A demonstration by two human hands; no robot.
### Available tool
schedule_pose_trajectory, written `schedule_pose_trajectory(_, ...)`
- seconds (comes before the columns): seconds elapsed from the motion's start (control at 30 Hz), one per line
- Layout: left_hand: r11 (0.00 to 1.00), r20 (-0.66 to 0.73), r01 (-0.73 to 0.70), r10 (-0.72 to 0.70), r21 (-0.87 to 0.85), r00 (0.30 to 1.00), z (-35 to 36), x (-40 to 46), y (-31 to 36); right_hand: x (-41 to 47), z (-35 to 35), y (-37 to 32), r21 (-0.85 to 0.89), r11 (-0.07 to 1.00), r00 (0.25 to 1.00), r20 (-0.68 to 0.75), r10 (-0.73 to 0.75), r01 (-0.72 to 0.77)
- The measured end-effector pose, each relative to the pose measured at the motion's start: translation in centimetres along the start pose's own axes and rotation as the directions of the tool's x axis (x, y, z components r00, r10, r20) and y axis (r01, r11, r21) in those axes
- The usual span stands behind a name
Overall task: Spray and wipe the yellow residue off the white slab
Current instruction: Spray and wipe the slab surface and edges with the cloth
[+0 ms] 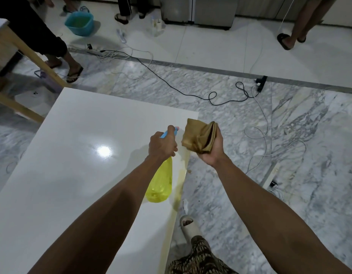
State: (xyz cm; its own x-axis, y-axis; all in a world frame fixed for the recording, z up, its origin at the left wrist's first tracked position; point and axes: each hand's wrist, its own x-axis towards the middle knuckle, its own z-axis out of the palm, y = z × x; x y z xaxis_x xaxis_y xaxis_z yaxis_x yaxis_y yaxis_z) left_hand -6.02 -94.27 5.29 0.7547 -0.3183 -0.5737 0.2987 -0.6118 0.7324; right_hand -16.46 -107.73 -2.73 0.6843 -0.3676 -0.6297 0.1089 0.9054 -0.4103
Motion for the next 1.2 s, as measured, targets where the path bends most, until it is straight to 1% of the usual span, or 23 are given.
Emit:
schedule_pose_trajectory(0.07, 1.000, 0.012, -0.014, 0.014, -0.025, 1.000, 0.4, 0.3, 0.3, 1.1, -0.3, -1.2, -0.164, 0.982, 0.994, -0.041, -0.099, 0.091)
schedule_pose_trajectory(0.13, 0.998, 0.013, -0.042, 0.042, -0.044, 0.999, 0.6, 0.8, 0.5, 2.2, -0.2, -2.4, -0.363, 0.920, 0.974, -0.112, -0.197, 0.145)
schedule_pose_trajectory(0.2, 0.998, 0.005, -0.051, 0.052, -0.041, 0.999, 0.6, 1.4, 0.5, 3.4, 0.3, -3.6, -0.572, 0.806, 0.932, -0.190, -0.309, 0.151)
schedule_pose_trajectory(0.23, 0.998, 0.000, -0.047, 0.047, -0.045, 0.999, 0.5, 1.8, 0.5, 3.9, 0.7, -4.1, -0.667, 0.727, 0.909, -0.184, -0.373, 0.163)
schedule_pose_trajectory(0.27, 0.998, -0.005, -0.041, 0.041, -0.049, 0.999, 0.5, 2.2, 0.5, 4.6, 1.2, -4.6, -0.755, 0.629, 0.890, -0.141, -0.434, 0.187)
schedule_pose_trajectory(0.33, 0.998, -0.016, -0.027, 0.026, -0.061, 1.000, 0.5, 3.1, 0.3, 6.6, 2.0, -5.2, -0.886, 0.386, 0.838, 0.007, -0.546, 0.259)
schedule_pose_trajectory(0.37, 0.998, -0.021, -0.020, 0.019, -0.064, 1.000, 0.4, 3.4, 0.2, 7.7, 2.3, -5.2, -0.921, 0.245, 0.804, 0.107, -0.584, 0.301)
schedule_pose_trajectory(0.4, 0.998, -0.026, -0.012, 0.011, -0.062, 1.000, 0.4, 3.6, 0.0, 9.1, 2.4, -5.1, -0.944, 0.074, 0.776, 0.217, -0.592, 0.321)
schedule_pose_trajectory(0.43, 0.998, -0.031, -0.006, 0.004, -0.057, 1.000, 0.4, 4.0, -0.2, 10.9, 2.2, -4.9, -0.946, -0.125, 0.788, 0.319, -0.526, 0.299)
schedule_pose_trajectory(0.47, 0.999, -0.038, -0.004, 0.002, -0.048, 0.999, 0.5, 4.5, -0.5, 12.8, 1.8, -4.4, -0.906, -0.351, 0.845, 0.370, -0.387, 0.236)
schedule_pose_trajectory(0.5, 0.999, -0.046, -0.007, 0.005, -0.036, 0.999, 0.5, 4.8, -0.8, 14.3, 1.1, -3.6, -0.817, -0.552, 0.909, 0.344, -0.235, 0.166)
schedule_pose_trajectory(0.53, 1.000, -0.054, -0.015, 0.014, -0.026, 0.998, 0.5, 5.2, -1.1, 15.6, 0.1, -2.8, -0.726, -0.672, 0.941, 0.311, -0.133, 0.145)
schedule_pose_trajectory(0.57, 0.999, -0.060, -0.027, 0.026, -0.017, 0.998, 0.5, 5.5, -1.2, 16.4, -0.8, -2.1, -0.684, -0.714, 0.945, 0.312, -0.098, 0.152)
schedule_pose_trajectory(0.6, 0.999, -0.062, -0.035, 0.034, -0.010, 0.997, 0.4, 5.7, -1.4, 16.3, -1.3, -1.7, -0.679, -0.715, 0.932, 0.345, -0.114, 0.164)
schedule_pose_trajectory(0.67, 0.999, -0.060, -0.036, 0.036, 0.006, 0.998, 0.5, 5.9, -1.8, 16.1, -1.8, -1.1, -0.694, -0.690, 0.885, 0.434, -0.171, 0.207)
schedule_pose_trajectory(0.7, 1.000, -0.062, -0.029, 0.029, 0.013, 0.998, 0.5, 5.8, -2.1, 16.0, -1.9, -1.0, -0.701, -0.679, 0.873, 0.451, -0.184, 0.219)
schedule_pose_trajectory(0.83, 1.000, -0.067, -0.019, 0.020, 0.014, 0.998, 1.0, 5.3, -3.0, 15.8, -1.8, -0.5, -0.740, -0.626, 0.862, 0.462, -0.207, 0.246)
schedule_pose_trajectory(0.93, 1.000, -0.057, 0.000, 0.001, 0.007, 0.998, 1.3, 4.6, -3.4, 15.0, -2.5, 0.2, -0.746, -0.605, 0.851, 0.483, -0.205, 0.277)
schedule_pose_trajectory(1.2, 0.998, -0.044, 0.038, -0.036, 0.051, 0.998, 1.3, 2.1, -5.0, 11.5, -3.5, 3.8, -0.775, -0.560, 0.856, 0.473, -0.209, 0.292)
